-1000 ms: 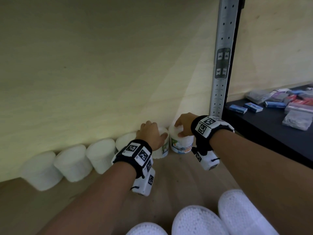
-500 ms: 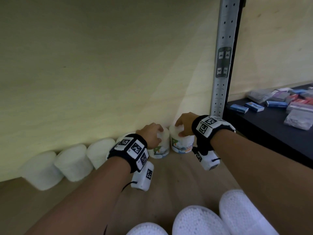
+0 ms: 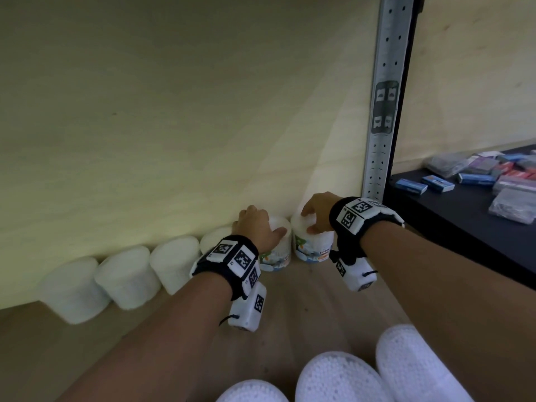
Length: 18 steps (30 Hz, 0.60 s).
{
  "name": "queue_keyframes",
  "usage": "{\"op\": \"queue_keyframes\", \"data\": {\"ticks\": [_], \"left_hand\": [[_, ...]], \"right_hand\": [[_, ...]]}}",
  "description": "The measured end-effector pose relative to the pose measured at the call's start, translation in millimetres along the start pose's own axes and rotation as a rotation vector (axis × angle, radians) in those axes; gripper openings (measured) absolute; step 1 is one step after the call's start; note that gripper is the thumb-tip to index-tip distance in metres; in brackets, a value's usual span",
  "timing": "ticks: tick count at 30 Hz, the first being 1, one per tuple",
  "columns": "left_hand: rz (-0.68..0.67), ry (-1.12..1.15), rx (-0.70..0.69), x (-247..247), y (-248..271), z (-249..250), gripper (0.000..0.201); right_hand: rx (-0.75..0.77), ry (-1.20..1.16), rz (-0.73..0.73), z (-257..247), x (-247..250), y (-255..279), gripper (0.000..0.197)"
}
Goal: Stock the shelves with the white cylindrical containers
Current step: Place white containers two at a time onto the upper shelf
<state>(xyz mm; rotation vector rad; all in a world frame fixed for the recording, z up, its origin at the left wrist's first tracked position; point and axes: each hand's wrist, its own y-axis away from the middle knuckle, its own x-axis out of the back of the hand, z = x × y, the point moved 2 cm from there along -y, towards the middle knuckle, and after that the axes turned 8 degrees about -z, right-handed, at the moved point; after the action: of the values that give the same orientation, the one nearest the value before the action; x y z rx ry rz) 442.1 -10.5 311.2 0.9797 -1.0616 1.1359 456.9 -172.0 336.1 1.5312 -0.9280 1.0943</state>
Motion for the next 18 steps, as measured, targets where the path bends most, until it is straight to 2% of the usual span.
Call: {"op": "queue_keyframes", "data": {"ticks": [5, 13, 15, 18], "left_hand": [[-0.034, 0.000, -0.027, -0.8, -2.7, -2.2, 0.056], [-0.216, 0.012, -0.129, 5.8, -4.5, -4.2, 0.050], [-0.202, 0.030, -0.141, 5.1, -4.0, -3.6, 0.048], [-0.101, 0.034, -0.113, 2.3, -3.1, -1.1, 0.051]], "right_hand": [[0.003, -0.009, 0.007, 0.9, -0.8, -0.4, 0.055], [0.010, -0.009, 0.013, 1.5, -1.2, -0.4, 0.056], [0.006, -0.009, 0.012, 1.8, -1.1, -0.6, 0.056], [0.006, -0.016, 0.007, 3.0, -2.1, -2.5, 0.057]]}}
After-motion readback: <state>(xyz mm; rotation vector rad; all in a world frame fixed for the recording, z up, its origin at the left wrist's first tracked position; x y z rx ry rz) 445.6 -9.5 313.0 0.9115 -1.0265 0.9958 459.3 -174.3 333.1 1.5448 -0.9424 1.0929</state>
